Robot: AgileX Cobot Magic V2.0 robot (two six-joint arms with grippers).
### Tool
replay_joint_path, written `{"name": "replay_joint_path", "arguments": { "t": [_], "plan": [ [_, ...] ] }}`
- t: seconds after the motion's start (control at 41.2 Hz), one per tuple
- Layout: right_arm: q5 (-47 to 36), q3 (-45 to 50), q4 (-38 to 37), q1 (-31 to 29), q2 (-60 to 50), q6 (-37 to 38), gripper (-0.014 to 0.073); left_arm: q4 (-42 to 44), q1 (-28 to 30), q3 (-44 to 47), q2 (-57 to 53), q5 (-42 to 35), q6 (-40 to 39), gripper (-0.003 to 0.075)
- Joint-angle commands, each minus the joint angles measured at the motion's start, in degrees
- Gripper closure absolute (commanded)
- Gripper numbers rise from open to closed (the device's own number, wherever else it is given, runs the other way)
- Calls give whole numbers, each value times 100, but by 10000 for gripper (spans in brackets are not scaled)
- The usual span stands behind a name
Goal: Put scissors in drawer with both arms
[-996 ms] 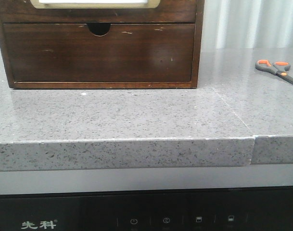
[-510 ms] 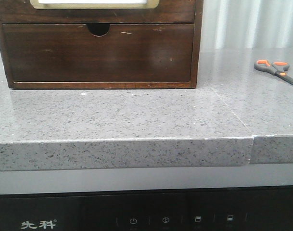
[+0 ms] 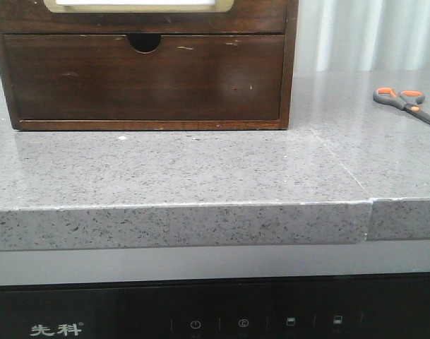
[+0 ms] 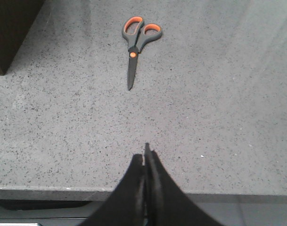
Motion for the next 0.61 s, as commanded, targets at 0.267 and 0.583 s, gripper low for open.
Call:
{"name": "replay_joint_path", "arguments": {
  "t": [0.267, 0.583],
  "plan": [
    [-340, -187, -136, -39, 81, -1, 386, -105, -47, -130, 139, -433, -49, 587],
    [-361, -187, -155, -39, 81, -1, 22, -274, -47, -130, 139, -501, -49, 103]
  ]
}}
